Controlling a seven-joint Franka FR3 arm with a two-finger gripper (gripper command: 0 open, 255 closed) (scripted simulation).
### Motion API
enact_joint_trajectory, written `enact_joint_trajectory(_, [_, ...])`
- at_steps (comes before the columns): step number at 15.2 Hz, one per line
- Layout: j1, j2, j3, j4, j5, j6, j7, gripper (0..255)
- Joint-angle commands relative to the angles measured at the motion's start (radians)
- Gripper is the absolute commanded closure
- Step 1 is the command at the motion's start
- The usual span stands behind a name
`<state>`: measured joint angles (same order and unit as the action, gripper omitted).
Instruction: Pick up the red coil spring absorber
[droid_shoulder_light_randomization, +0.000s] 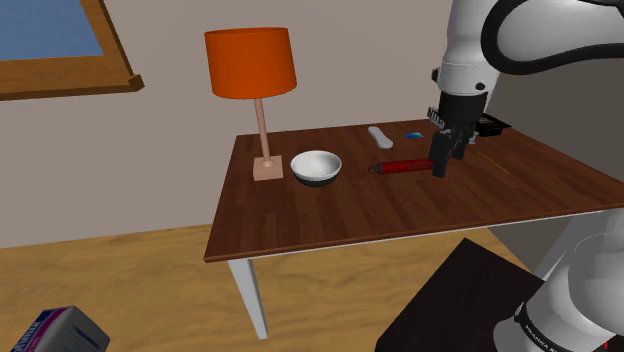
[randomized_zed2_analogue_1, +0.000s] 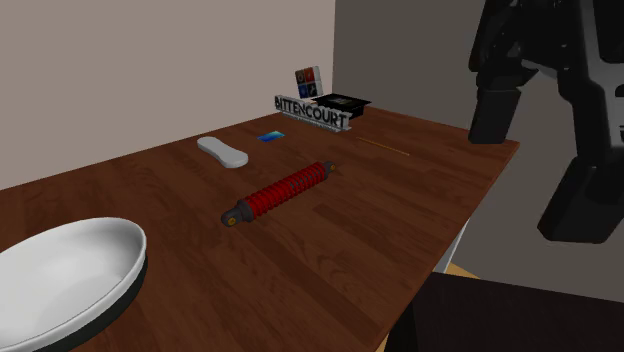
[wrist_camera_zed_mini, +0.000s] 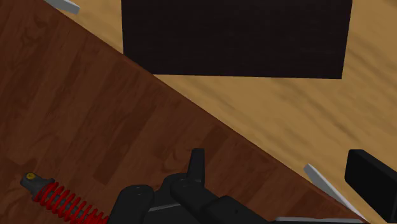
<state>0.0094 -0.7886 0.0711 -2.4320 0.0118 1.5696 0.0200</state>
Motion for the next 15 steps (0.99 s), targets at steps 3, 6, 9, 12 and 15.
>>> enact_joint_trajectory(3, [-0.003, 0.004, -0.054, -0.028, -0.034, 0.040, -0.089, 0])
enact_joint_trajectory(6, [-0.007, 0.029, -0.137, -0.055, -0.084, 0.105, -0.222, 0])
enact_joint_trajectory(9, [-0.011, 0.076, -0.219, -0.065, -0.127, 0.175, -0.354, 0])
enact_joint_trajectory(12, [-0.009, 0.144, -0.301, -0.056, -0.159, 0.248, -0.485, 0])
enact_joint_trajectory(15, [0.002, 0.230, -0.382, -0.030, -0.176, 0.320, -0.618, 0])
